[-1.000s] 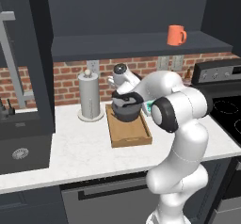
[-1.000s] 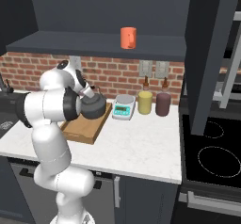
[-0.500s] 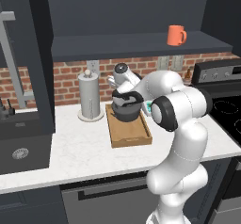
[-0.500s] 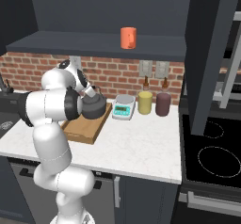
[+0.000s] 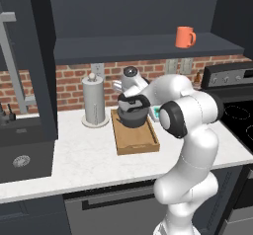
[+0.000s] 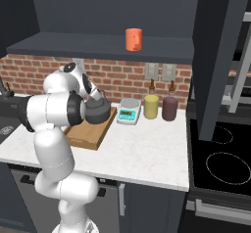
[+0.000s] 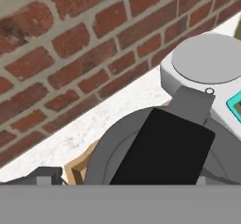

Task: Pick the kettle from the counter and place it on the tray. Then pick the mug from the cabinet and place it on the tray. Then close the cabinet doors.

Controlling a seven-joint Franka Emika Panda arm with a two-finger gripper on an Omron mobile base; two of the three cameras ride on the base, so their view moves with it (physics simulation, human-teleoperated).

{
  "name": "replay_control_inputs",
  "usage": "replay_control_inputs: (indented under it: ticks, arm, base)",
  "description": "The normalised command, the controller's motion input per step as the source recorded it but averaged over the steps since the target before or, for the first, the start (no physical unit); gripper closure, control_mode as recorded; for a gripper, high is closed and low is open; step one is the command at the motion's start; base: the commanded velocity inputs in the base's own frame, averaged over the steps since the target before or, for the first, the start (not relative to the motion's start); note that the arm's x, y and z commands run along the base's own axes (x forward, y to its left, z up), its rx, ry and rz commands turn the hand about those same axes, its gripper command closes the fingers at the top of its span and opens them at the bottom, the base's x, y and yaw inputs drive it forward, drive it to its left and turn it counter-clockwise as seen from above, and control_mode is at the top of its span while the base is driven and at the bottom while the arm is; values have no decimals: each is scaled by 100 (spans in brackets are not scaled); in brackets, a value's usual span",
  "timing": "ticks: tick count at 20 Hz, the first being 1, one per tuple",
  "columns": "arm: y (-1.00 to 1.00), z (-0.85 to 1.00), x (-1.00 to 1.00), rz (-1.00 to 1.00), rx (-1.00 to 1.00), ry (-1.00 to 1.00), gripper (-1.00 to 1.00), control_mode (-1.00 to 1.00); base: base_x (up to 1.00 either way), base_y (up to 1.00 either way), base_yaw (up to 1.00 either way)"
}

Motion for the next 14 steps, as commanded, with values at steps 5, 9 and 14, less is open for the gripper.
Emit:
replay_control_inputs:
  ticks: [5,9,14]
  arm:
    - [-4,-18,-15,23,0,0,-100,-100]
    - [-3,-11,-7,25,0,0,-100,-100]
    - [-1,-5,0,23,0,-2,-100,-100]
  base:
    - [0,0,0]
    - [0,0,0]
    - [0,0,0]
